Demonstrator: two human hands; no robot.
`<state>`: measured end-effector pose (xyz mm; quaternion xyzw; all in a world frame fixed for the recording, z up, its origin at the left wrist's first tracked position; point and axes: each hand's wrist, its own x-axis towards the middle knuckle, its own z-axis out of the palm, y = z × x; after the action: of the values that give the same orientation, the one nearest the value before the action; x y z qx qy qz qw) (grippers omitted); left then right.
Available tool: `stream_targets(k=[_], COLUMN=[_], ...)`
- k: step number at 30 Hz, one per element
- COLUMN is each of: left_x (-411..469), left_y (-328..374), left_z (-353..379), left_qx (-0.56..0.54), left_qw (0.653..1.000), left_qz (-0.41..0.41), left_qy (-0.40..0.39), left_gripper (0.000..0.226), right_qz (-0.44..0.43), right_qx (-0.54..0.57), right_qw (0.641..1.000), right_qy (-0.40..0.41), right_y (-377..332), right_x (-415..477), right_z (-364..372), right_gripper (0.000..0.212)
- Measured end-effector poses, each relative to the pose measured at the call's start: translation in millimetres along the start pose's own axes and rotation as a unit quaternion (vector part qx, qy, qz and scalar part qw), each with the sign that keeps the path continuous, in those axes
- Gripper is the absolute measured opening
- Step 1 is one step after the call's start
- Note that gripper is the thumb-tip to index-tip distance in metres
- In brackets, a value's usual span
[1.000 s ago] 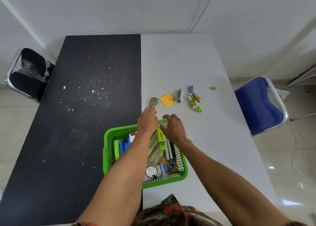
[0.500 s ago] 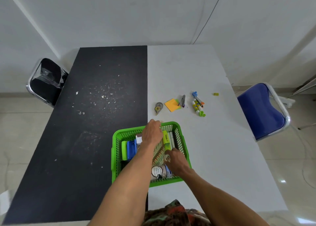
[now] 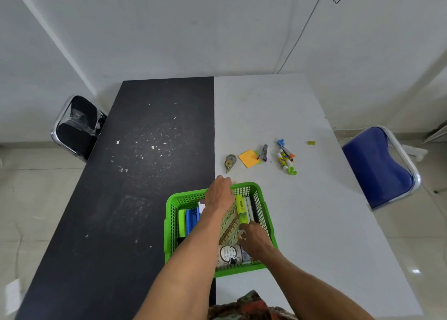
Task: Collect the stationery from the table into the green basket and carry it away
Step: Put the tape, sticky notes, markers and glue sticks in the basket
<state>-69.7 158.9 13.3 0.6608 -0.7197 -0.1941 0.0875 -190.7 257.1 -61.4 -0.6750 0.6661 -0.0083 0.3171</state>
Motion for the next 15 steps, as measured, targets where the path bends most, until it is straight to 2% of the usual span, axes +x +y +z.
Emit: stream_targets(k=[15], left_x=[11], left_y=[-4], left_z=[0], left_qx=[-0.014], left_qw=[1.0], left_qz=[-0.001], left_qy=[0.012], left_gripper=[0.019], right_qz=[0.003], right_qx=[-0.002], right_qw=[1.0], right_qy=[-0.015], right_y=[-1], right_x=[10], right_z=[2], right_gripper=[0.036])
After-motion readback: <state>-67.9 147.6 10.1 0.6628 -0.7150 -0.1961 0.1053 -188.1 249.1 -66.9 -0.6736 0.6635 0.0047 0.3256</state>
